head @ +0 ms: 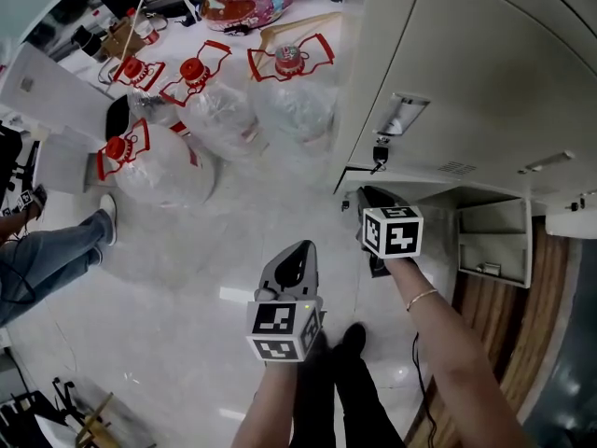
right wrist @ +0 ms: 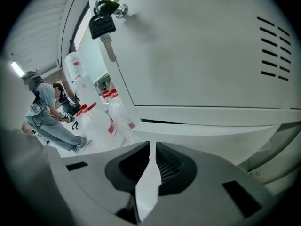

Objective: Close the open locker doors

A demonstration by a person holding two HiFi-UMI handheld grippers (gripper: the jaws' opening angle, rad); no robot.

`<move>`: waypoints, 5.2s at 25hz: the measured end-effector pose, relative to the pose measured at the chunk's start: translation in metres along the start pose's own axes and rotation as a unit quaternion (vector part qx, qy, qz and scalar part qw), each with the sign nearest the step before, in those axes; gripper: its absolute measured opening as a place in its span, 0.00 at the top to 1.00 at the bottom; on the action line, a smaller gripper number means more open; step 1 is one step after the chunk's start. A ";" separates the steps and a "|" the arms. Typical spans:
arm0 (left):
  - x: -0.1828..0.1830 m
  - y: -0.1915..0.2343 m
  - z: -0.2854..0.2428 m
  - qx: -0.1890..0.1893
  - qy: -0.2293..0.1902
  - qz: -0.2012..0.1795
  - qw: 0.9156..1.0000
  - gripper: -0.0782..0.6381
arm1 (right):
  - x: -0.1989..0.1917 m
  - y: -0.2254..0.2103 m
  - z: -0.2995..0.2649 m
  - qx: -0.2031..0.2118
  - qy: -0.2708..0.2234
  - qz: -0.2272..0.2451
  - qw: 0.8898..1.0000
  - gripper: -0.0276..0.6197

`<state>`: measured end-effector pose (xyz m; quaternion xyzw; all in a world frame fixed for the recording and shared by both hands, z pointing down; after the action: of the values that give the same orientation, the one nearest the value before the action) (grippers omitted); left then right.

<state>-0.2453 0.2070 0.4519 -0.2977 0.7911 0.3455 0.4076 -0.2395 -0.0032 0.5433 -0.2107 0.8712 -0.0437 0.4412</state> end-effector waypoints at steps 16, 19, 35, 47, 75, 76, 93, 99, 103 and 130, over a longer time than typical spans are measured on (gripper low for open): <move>0.002 -0.005 -0.005 -0.005 0.006 -0.006 1.000 0.86 | 0.023 -0.017 -0.007 -0.019 -0.016 -0.032 0.999 0.90; 0.003 -0.017 -0.010 -0.018 0.010 -0.013 1.000 0.86 | 0.015 -0.020 0.013 -0.015 -0.019 -0.030 0.999 0.91; -0.018 -0.178 -0.058 -0.169 0.054 -0.080 0.981 0.86 | -0.066 -0.168 0.210 -0.152 -0.050 -0.116 0.980 0.89; -0.063 -0.316 -0.072 -0.267 0.092 -0.129 0.950 0.86 | -0.147 -0.270 0.363 -0.287 -0.081 -0.198 0.934 0.87; -0.106 -0.406 -0.111 -0.317 0.138 -0.159 0.925 0.86 | -0.173 -0.399 0.401 -0.326 -0.071 -0.270 0.903 0.74; -0.106 -0.405 -0.111 -0.317 0.138 -0.158 0.925 0.86 | -0.173 -0.399 0.401 -0.324 -0.069 -0.274 0.903 0.75; -0.077 -0.350 -0.095 -0.279 0.121 -0.141 0.942 0.86 | -0.165 -0.314 0.361 -0.248 -0.056 -0.280 0.926 0.80; -0.065 -0.318 -0.087 -0.254 0.111 -0.130 0.952 0.86 | -0.150 -0.286 0.331 -0.216 -0.051 -0.270 0.937 0.80; -0.059 -0.298 -0.084 -0.235 0.109 -0.122 0.958 0.86 | -0.141 -0.273 0.312 -0.198 -0.053 -0.271 0.941 0.80; -0.030 -0.216 -0.096 -0.155 0.086 -0.080 0.981 0.86 | -0.077 -0.223 0.211 -0.129 -0.037 -0.169 0.976 0.75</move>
<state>-0.1106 0.0110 0.4531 -0.4486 0.7335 0.4033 0.3133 0.0401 -0.1512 0.5317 -0.4120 0.8043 0.0031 0.4283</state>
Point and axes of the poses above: the fingertips, and each gripper's own axes: z backward along the fingers, y to its left, x out of its top, the point moved 8 cm from there along z, backward along the fingers, and after that the axes turned 7 degrees about -y, right-handed, at the moved point
